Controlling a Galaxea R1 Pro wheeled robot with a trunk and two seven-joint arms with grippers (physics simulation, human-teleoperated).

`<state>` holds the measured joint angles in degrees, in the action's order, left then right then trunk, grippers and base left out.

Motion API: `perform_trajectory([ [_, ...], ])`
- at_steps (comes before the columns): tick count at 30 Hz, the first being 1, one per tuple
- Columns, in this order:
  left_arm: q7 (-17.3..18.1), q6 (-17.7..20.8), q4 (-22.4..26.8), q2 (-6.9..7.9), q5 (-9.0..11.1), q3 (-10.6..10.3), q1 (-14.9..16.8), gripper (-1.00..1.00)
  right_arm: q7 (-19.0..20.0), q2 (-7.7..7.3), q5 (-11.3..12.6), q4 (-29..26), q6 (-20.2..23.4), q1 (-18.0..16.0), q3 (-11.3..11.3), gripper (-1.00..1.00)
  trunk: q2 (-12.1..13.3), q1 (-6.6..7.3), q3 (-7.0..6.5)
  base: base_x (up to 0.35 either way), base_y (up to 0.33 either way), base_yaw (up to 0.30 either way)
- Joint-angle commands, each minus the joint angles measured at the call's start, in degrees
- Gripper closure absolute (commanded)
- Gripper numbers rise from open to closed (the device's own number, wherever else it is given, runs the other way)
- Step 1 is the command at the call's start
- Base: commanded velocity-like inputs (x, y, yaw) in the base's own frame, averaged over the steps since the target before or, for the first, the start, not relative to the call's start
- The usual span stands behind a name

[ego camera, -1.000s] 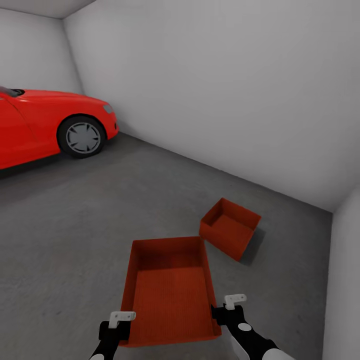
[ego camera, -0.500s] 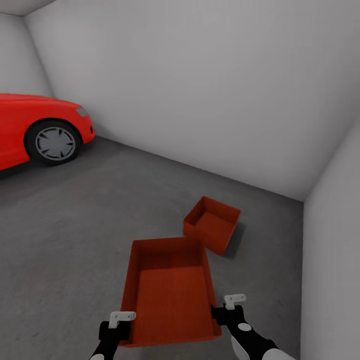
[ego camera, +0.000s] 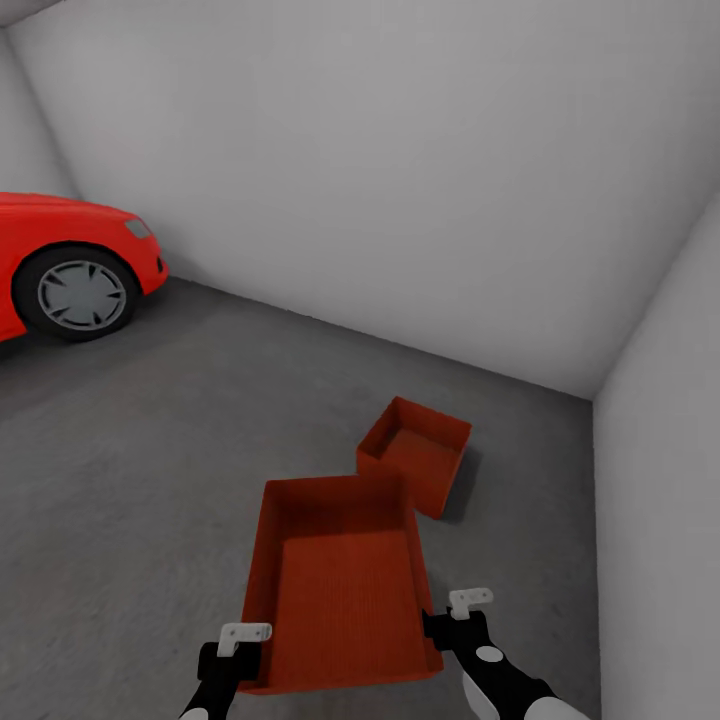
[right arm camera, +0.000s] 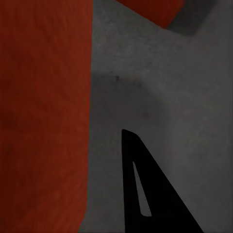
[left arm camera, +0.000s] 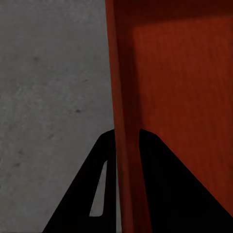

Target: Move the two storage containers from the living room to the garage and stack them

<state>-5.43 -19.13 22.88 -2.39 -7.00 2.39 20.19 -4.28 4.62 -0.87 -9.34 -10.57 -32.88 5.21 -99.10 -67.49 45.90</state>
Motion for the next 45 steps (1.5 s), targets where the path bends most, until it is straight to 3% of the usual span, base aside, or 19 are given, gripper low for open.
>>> perform_trajectory([
  [1,-0.7,-0.2,0.0,0.02,-0.6,0.3,0.0,1.0,-0.8,-0.14,0.0,0.0,-0.2,-0.1,-0.5,1.0,0.0,-0.02,0.04,0.28,0.17,-0.004],
  [13,-0.7,-0.2,0.0,0.02,-0.6,0.3,0.0,1.0,-0.8,-0.14,0.0,0.0,-0.2,-0.1,-0.5,1.0,0.0,-0.02,0.04,0.234,0.143,-0.022],
  [35,-0.7,-0.2,0.0,0.02,-0.6,0.3,0.0,1.0,-0.8,-0.14,0.0,0.0,-0.2,-0.1,-0.5,1.0,0.0,-0.02,-0.11,0.009,0.005,-0.248],
  [45,-0.7,-0.2,0.0,0.03,-0.6,0.3,0.0,1.0,-0.8,-0.14,0.0,0.0,-0.2,-0.1,-0.5,1.0,0.0,-0.02,-0.14,0.193,0.133,-0.061],
])
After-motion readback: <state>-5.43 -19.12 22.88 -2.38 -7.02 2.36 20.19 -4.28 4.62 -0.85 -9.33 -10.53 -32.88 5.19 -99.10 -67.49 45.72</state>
